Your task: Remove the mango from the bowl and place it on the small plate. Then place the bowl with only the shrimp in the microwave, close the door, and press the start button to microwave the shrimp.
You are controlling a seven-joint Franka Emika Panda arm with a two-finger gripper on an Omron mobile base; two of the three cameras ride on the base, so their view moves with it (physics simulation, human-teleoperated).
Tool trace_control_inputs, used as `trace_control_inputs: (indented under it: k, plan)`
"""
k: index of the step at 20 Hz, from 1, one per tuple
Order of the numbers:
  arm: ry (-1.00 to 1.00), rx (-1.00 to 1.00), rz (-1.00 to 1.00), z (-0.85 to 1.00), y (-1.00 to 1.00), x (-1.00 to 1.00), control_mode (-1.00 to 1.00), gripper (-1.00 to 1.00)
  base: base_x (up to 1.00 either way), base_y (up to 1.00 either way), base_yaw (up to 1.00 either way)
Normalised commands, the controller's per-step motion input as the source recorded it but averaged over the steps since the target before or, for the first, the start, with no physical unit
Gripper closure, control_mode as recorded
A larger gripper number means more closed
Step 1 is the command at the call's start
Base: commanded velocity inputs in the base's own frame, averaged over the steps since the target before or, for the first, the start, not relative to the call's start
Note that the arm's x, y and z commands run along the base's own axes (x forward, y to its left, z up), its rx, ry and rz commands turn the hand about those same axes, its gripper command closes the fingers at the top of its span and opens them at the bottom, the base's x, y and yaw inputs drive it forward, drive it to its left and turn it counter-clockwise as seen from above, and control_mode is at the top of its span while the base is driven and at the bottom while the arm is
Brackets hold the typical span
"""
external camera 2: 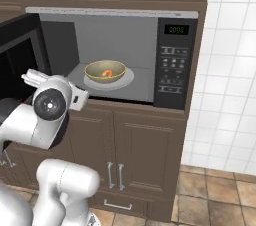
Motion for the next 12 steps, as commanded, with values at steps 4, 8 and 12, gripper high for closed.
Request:
trace_control_inputs:
  k: [4, 8, 12]
  plan:
    - [-0.20, -0.35, 0.00, 0.20, 0.74, -1.00, -1.00, -1.00, 0.00, 0.00, 0.00]
    - [-0.30, -0.34, 0.00, 0.09, 0.44, -1.00, -1.00, -1.00, 0.00, 0.00, 0.00]
    - [-0.32, -0.39, 0.07, 0.01, 0.50, -1.00, -1.00, -1.00, 0.00, 0.00, 0.00]
